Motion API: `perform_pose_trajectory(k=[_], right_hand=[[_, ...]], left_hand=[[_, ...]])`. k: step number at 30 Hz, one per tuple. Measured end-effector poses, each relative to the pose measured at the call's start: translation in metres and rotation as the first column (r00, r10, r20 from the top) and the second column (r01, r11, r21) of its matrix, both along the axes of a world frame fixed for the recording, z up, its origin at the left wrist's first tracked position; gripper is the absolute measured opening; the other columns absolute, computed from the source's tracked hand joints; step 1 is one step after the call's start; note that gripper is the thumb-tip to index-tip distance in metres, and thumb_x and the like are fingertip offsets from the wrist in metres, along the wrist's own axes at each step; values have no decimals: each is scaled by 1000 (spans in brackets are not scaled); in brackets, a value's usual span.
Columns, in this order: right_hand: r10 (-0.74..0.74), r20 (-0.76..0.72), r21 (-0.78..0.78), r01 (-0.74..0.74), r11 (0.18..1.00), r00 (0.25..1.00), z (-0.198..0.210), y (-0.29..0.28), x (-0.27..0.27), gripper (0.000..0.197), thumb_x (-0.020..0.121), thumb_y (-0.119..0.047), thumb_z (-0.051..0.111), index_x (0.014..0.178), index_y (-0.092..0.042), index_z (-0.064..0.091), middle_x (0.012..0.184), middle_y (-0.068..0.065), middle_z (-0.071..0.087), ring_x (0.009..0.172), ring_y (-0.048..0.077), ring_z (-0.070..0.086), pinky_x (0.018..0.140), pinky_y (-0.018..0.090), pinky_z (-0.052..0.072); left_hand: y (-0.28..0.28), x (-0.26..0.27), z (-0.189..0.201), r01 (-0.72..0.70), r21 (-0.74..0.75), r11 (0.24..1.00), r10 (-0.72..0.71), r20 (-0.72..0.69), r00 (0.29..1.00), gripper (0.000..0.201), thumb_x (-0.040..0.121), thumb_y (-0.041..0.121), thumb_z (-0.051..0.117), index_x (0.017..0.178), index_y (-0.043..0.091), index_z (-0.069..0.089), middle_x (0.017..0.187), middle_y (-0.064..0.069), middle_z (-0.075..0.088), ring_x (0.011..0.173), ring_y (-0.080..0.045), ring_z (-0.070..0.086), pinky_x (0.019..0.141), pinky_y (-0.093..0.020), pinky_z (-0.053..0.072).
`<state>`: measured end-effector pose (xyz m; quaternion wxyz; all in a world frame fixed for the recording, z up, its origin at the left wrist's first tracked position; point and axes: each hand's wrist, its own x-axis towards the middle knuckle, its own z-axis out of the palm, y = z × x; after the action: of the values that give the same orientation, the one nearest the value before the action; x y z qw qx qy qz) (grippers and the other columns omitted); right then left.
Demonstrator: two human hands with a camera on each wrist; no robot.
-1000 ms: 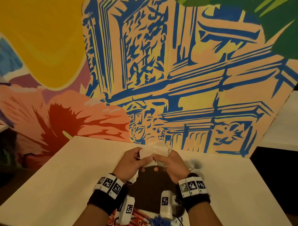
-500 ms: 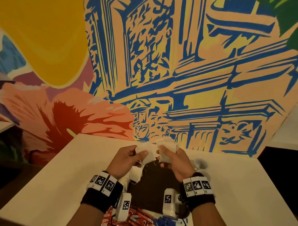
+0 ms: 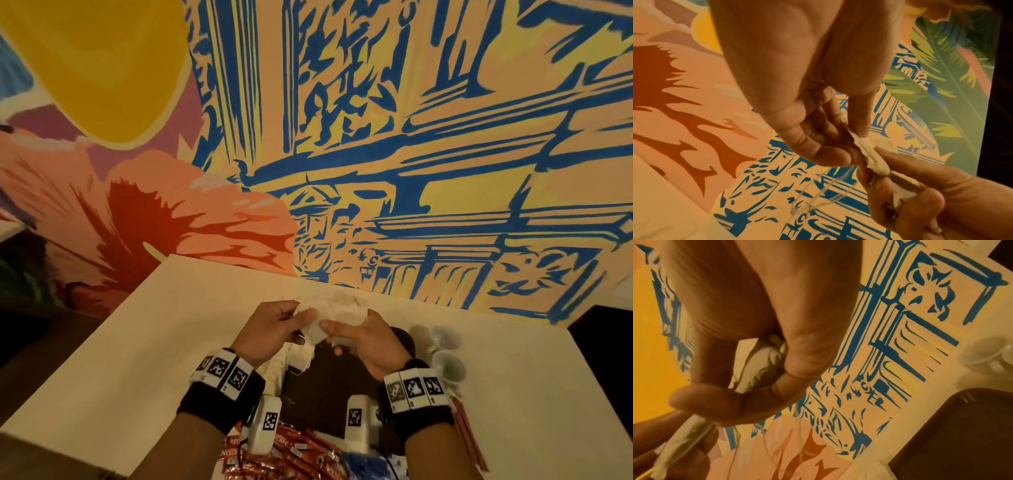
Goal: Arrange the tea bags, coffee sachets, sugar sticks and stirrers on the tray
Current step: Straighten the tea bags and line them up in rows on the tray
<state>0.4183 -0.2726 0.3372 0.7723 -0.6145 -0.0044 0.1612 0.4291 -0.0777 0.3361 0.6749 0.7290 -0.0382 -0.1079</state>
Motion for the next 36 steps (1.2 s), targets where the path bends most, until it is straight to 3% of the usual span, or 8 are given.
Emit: perform_pose_trajectory(k=[6, 11, 15, 18, 20, 25, 28, 36], right_hand=[[-242, -212, -46, 238, 970, 947, -34, -5, 14, 15, 94, -12, 69, 109, -9, 70, 101, 16, 72, 81, 25, 66, 60, 32, 56], [-322, -315, -28, 330, 943, 893, -52, -9, 16, 15, 101, -7, 53, 112, -12, 61, 102, 19, 68, 87, 28, 65, 69, 37, 61], [-339, -401, -39, 354, 934, 851, -63, -8, 17, 17, 102, -6, 46, 112, -14, 57, 108, 22, 68, 92, 31, 66, 73, 40, 62], [-351, -421, -90, 347, 934, 836, -69, -10, 18, 17, 102, -6, 47, 113, -11, 58, 114, 22, 67, 101, 34, 67, 78, 42, 60], [-357, -431, -117, 341, 933, 829, -72, -12, 18, 15, 101, -6, 48, 110, -13, 58, 114, 21, 67, 102, 33, 67, 77, 42, 60], [-380, -445, -176, 337, 925, 811, -81, -11, 16, 13, 103, -7, 48, 103, -17, 57, 112, 20, 67, 100, 32, 67, 78, 42, 60], [-380, -460, -220, 311, 924, 803, -91, -7, 17, 14, 104, -6, 46, 104, -14, 58, 107, 18, 66, 97, 30, 64, 85, 45, 56], [-425, -464, -420, 230, 878, 777, -124, 10, 45, 16, 100, -16, 56, 92, -12, 70, 104, 12, 72, 101, 27, 66, 96, 49, 54]], left_hand=[[21, 29, -25, -18, 103, 995, 22, -39, 999, 16, 94, 20, 68, 81, 12, 73, 67, 7, 67, 66, -8, 62, 64, -26, 55], [46, 67, -79, 16, 361, 932, 0, -43, 999, 15, 92, 27, 71, 94, 12, 74, 87, -19, 69, 73, -18, 63, 60, -27, 56], [50, 82, -125, 120, 625, 771, -75, -98, 992, 16, 92, 31, 69, 103, 19, 72, 98, -5, 70, 87, -19, 64, 77, -30, 52], [45, 84, -151, 254, 756, 603, -162, -196, 967, 21, 94, 36, 63, 103, 18, 70, 102, -4, 67, 91, -20, 59, 75, -27, 43], [41, 85, -167, 351, 777, 522, -222, -274, 936, 24, 93, 43, 61, 98, 22, 68, 100, -1, 65, 92, -22, 60, 72, -26, 41], [26, 91, -195, 476, 787, 391, -316, -371, 873, 40, 95, 50, 56, 121, 22, 65, 122, -1, 64, 106, -23, 61, 87, -31, 48], [19, 97, -203, 478, 796, 371, -356, -353, 865, 44, 95, 52, 57, 124, 19, 65, 127, -3, 61, 112, -28, 59, 97, -36, 47], [15, 119, -211, 377, 827, 418, -313, -259, 914, 28, 94, 30, 60, 119, 21, 69, 118, -5, 67, 102, -28, 64, 87, -30, 49]])
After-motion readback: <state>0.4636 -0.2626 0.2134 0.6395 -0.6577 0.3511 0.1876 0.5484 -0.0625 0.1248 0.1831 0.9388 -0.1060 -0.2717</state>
